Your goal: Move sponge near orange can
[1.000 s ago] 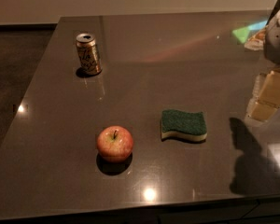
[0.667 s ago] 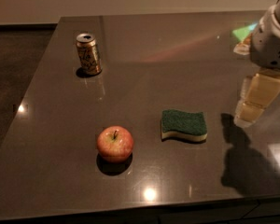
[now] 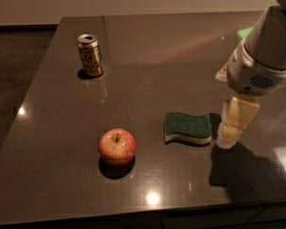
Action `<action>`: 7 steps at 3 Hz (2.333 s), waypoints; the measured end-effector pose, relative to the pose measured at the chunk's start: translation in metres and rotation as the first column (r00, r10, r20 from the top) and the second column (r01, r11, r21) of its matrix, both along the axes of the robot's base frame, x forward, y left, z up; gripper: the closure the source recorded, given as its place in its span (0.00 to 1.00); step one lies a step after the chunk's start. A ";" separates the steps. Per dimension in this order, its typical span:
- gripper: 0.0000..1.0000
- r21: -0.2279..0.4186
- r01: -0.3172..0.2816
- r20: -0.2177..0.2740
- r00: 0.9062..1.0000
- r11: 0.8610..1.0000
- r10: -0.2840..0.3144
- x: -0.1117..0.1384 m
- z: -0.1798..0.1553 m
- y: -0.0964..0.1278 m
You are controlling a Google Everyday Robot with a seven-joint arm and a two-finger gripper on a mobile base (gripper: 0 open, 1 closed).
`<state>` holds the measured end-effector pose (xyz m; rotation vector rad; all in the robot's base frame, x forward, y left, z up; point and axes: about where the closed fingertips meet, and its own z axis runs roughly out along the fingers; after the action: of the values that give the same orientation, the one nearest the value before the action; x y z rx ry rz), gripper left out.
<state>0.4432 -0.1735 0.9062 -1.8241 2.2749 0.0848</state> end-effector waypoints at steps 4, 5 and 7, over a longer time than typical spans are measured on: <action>0.00 0.095 -0.136 0.019 0.991 0.986 0.135 0.013 -0.050 0.044; 0.00 0.095 -0.160 0.027 0.987 0.982 0.158 0.017 -0.056 0.044; 0.40 0.094 -0.174 0.028 0.985 0.980 0.172 0.024 -0.057 0.043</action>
Offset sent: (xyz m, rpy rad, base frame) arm -0.0052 0.0442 -0.0401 0.0923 0.0478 0.0490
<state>0.4667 -0.1307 0.8489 -1.9589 2.0568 0.2000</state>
